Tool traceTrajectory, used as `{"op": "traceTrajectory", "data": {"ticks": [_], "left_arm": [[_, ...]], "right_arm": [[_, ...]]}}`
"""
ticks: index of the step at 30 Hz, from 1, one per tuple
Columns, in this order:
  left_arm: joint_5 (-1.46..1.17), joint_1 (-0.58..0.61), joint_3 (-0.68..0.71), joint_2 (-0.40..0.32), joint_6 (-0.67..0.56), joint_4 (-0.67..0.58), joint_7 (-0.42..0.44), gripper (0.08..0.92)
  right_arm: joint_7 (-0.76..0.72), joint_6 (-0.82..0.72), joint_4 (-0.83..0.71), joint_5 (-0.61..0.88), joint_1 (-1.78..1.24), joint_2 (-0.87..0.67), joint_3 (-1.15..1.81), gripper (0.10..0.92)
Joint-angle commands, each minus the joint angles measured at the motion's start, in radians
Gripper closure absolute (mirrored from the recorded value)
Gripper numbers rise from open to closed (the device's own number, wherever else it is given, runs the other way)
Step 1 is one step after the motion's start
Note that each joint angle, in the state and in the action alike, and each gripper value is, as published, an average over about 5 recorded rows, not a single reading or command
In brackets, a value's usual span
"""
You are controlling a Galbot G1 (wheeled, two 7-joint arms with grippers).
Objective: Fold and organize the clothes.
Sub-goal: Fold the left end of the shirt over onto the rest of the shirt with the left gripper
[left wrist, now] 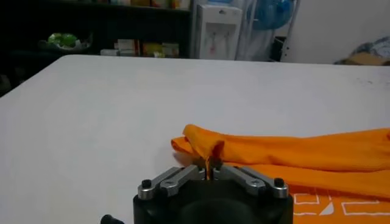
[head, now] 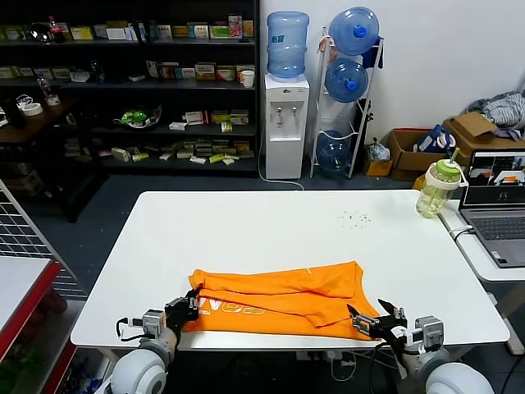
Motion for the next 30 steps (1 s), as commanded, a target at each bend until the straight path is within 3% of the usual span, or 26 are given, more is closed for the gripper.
{"op": "traceTrajectory", "data": {"ticks": [1, 9, 19, 24, 30], "left_arm": [[-0.007, 0.008, -0.058, 0.08, -0.011, -0.018, 0.003, 0.878], [-0.06, 0.043, -0.187, 0.273, -0.027, 0.062, 0.034, 0.878], [-0.065, 0.096, -0.312, 0.45, -0.082, 0.223, 0.098, 0.878], [-0.073, 0.08, -0.283, 0.469, -0.08, 0.2, 0.092, 0.878], [-0.166, 0.082, -0.205, 0.38, 0.031, -0.073, -0.016, 0.878]], "right_arm": [[0.001, 0.002, -0.003, -0.01, 0.034, 0.01, -0.018, 0.203], [0.001, 0.005, -0.002, -0.014, 0.046, 0.023, -0.024, 0.203], [0.002, 0.007, -0.006, -0.018, 0.058, 0.033, -0.032, 0.203], [0.004, 0.005, -0.007, -0.029, 0.058, 0.046, -0.033, 0.203], [0.008, 0.002, -0.002, -0.049, 0.029, 0.061, -0.02, 0.203]]}}
